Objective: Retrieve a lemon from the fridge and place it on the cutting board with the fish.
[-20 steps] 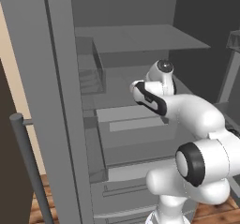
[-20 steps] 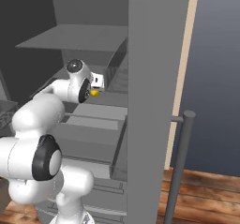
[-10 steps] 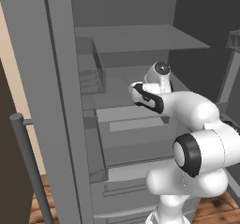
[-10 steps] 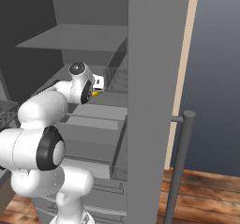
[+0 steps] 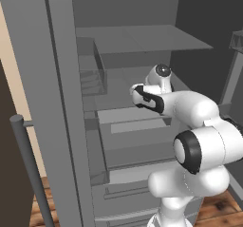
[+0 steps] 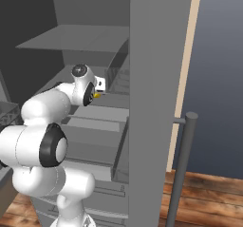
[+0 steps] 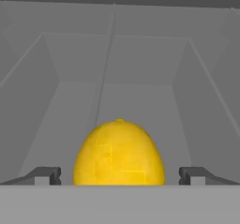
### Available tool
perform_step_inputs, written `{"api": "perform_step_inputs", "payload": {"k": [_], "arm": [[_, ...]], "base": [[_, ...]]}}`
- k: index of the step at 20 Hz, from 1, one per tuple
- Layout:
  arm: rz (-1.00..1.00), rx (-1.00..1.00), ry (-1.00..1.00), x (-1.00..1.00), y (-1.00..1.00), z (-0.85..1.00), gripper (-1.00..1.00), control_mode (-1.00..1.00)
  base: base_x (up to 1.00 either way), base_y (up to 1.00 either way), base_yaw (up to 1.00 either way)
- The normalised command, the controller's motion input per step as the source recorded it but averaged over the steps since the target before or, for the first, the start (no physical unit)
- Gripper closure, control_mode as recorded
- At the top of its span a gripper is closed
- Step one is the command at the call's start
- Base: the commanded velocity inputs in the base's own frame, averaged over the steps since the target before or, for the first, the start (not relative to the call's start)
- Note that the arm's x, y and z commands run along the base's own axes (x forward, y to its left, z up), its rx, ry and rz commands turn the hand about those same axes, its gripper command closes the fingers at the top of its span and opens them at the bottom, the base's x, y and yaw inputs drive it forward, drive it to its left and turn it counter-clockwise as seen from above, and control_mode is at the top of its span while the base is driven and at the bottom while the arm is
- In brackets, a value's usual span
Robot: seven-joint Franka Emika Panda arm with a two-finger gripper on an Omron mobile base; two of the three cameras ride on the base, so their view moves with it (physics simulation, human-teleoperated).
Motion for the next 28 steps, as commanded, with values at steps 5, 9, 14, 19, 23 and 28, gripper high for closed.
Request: {"api": "perform_step_inputs", "payload": {"k": [5, 9, 14, 19, 23, 28], "arm": [[0.0, 0.0, 0.0, 0.01, 0.0, 0.0, -1.0, -1.0], [0.0, 0.0, 0.0, 0.0, 0.0, -0.01, 1.0, -1.0], [0.0, 0.0, 0.0, 0.09, 0.0, -0.01, 1.0, -1.0], [0.0, 0.0, 0.0, 0.02, 0.0, 0.0, 1.0, -1.0], [0.0, 0.0, 0.0, -0.28, 0.0, 0.03, 1.0, -1.0], [-0.01, 0.0, -0.05, -0.84, 0.0, 0.3, 1.0, -1.0]], "base": [[0.0, 0.0, 0.0], [0.0, 0.0, 0.0], [0.0, 0.0, 0.0], [0.0, 0.0, 0.0], [0.0, 0.0, 0.0], [0.0, 0.0, 0.0]]}}
